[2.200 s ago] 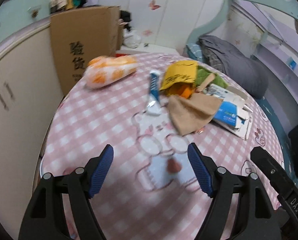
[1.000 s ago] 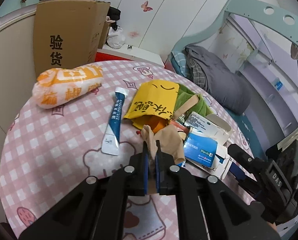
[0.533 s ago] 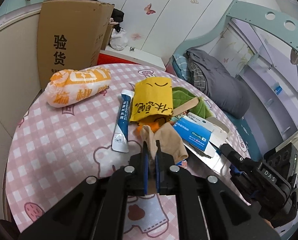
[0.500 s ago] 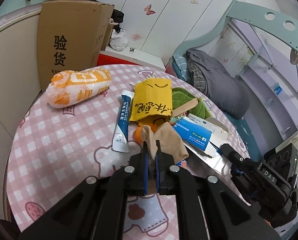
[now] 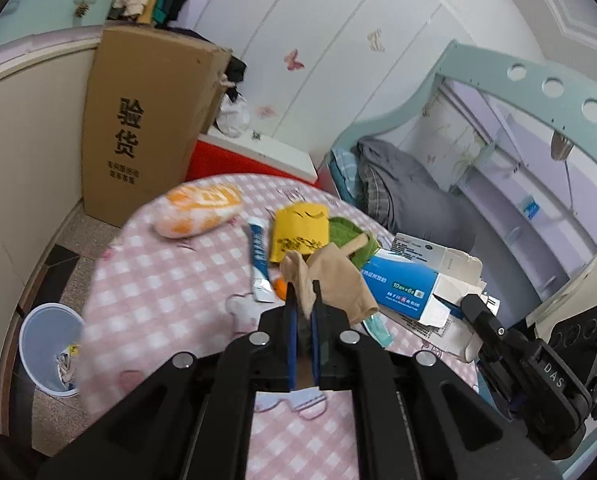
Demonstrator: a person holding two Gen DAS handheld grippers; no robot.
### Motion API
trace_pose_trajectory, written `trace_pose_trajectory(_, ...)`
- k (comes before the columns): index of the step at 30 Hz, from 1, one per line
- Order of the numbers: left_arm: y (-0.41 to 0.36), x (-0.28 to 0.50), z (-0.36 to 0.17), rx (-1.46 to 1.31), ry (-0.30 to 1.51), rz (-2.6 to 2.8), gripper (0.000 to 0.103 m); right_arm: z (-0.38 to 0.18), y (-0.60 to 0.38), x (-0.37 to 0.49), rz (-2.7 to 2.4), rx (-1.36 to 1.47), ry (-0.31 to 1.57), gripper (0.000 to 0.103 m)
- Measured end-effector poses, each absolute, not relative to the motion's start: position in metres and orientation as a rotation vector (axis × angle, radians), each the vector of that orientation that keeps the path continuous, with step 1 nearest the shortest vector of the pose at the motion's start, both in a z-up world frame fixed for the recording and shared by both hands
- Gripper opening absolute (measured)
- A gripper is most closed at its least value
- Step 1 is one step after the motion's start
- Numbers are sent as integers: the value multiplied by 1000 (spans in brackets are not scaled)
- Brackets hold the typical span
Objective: Collect trash
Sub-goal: 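Carry the paper bag and box over the bucket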
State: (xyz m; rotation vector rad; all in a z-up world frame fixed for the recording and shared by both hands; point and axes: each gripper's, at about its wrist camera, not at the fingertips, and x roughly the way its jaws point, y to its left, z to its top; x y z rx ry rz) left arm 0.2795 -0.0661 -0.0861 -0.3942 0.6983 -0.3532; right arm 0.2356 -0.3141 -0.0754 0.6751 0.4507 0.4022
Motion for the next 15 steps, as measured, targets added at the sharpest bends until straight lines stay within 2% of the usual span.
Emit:
trace_pose_trajectory(7, 11, 255, -84, -454, 663, -254, 5, -67, -226, 240, 542, 593, 502, 4)
trace_pose_trajectory(15, 135, 238, -118, -556, 676, -39, 5, -87, -101, 261, 686, 479, 614, 5)
